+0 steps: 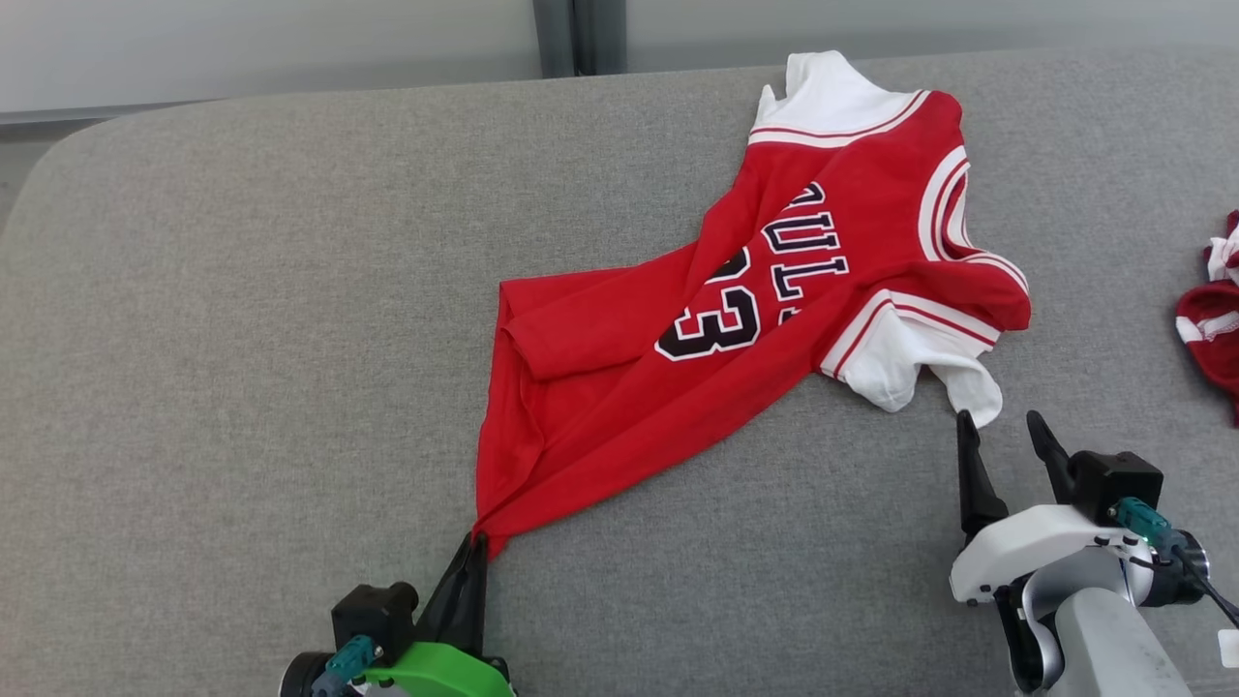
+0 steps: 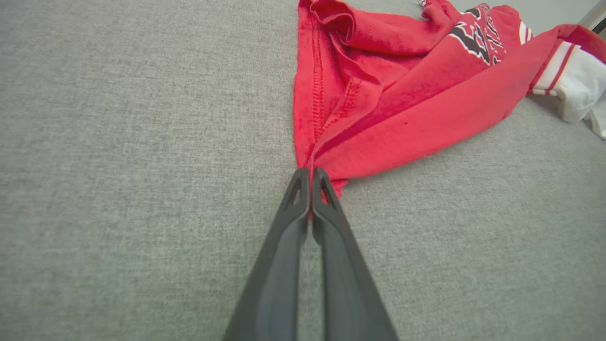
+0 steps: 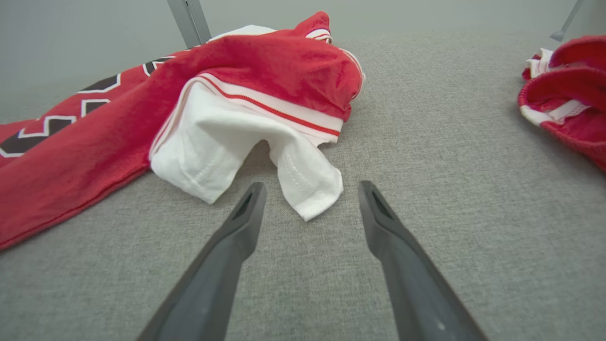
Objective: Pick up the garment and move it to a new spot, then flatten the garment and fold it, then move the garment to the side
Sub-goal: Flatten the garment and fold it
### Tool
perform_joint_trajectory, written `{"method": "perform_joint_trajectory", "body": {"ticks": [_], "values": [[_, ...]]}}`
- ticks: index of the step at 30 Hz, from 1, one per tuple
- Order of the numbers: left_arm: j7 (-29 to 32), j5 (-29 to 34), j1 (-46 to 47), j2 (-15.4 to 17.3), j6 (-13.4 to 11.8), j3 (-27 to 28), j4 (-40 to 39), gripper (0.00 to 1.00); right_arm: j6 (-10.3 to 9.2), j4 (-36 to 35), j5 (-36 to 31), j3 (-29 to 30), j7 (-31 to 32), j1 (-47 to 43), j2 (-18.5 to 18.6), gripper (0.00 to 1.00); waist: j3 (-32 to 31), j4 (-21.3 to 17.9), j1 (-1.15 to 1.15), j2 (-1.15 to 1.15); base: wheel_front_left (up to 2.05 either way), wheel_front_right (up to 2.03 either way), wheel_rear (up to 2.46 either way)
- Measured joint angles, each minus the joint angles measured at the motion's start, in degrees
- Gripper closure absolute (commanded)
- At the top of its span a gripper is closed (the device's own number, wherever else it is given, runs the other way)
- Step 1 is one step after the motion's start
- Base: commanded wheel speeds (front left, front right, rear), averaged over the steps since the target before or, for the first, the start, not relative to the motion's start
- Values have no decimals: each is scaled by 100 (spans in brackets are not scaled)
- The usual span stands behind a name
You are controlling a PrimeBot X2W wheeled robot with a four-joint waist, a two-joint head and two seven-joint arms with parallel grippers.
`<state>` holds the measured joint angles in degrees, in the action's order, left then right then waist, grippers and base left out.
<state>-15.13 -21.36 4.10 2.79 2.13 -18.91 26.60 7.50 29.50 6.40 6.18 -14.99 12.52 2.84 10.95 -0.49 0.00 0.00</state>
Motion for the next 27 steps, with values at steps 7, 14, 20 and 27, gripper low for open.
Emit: {"method": "perform_joint_trajectory", "body": {"ticks": [7,14,20,27], "values": [[0,57,79,0,40,-65,2,100,0,322,-122,220,0,256,2,0,152,64,0,0,0,0,0],[-1,137,187,0,48,-96,-21,100,0,635,-167,345,0,455,-1,51,299,138,0,0,0,0,0],[0,247,232,0,66,-118,-35,100,0,869,-146,424,-25,529,9,100,370,187,0,0,0,0,0],[0,285,241,0,74,-60,-68,100,1,694,-34,423,-14,534,0,100,326,142,0,0,0,0,0]]}}
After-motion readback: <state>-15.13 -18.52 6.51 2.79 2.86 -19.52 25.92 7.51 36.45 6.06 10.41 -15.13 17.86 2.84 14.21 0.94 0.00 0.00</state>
